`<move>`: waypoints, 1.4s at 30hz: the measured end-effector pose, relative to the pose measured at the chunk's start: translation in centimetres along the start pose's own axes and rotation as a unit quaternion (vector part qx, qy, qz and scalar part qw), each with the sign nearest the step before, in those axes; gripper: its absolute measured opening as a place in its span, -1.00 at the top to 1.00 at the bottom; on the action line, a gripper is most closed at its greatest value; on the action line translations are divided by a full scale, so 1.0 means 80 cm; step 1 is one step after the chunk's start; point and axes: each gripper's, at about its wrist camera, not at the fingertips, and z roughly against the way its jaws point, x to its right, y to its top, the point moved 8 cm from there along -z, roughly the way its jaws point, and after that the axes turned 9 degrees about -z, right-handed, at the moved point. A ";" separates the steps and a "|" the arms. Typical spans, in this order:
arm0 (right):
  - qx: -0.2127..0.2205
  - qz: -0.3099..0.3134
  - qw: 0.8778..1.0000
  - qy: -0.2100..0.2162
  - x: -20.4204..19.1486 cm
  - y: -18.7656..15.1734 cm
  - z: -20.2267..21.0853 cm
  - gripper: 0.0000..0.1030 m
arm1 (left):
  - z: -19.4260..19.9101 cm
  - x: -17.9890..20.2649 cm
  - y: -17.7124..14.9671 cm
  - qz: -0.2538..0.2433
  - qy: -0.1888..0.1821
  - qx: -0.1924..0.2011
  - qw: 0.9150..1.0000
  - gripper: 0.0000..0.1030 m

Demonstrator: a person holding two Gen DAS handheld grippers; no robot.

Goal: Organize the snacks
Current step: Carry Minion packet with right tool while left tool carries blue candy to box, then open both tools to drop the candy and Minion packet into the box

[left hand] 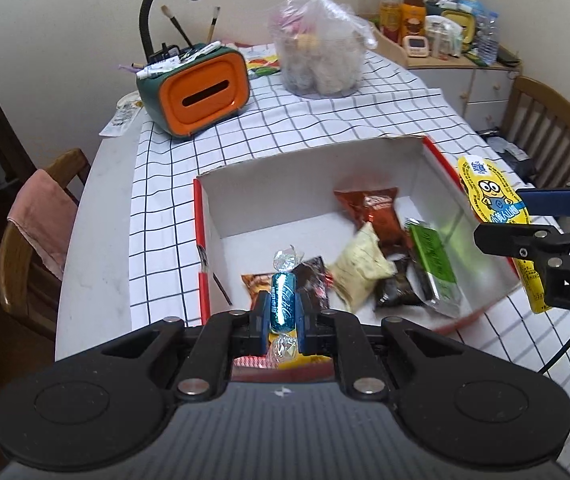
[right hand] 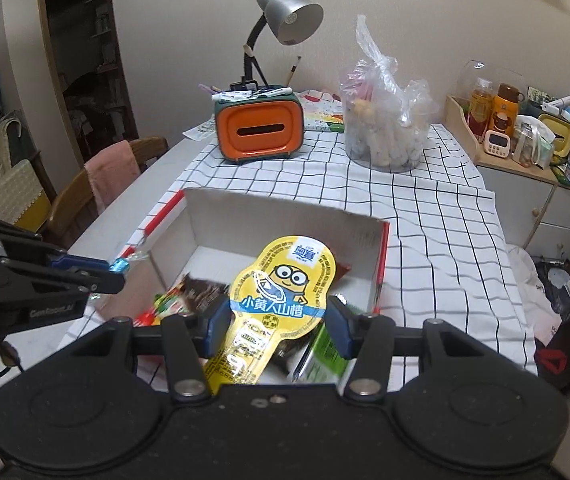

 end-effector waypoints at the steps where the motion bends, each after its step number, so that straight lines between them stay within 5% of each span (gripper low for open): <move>1: -0.003 0.000 1.000 0.000 0.003 0.003 -0.008 0.02 | -0.007 -0.003 0.003 0.004 0.001 -0.005 1.000 0.76; 23: -0.084 0.017 0.996 -0.029 0.025 -0.024 -0.150 0.01 | -0.127 -0.003 -0.008 0.013 0.004 -0.093 0.996 0.76; 35: -0.089 0.045 0.994 -0.039 0.018 -0.033 -0.151 0.01 | -0.132 -0.001 -0.017 0.009 0.011 -0.100 0.995 0.75; 42: -0.080 0.028 0.996 -0.027 0.016 -0.027 -0.131 -0.06 | -0.110 -0.004 -0.012 0.019 0.002 -0.082 0.996 0.47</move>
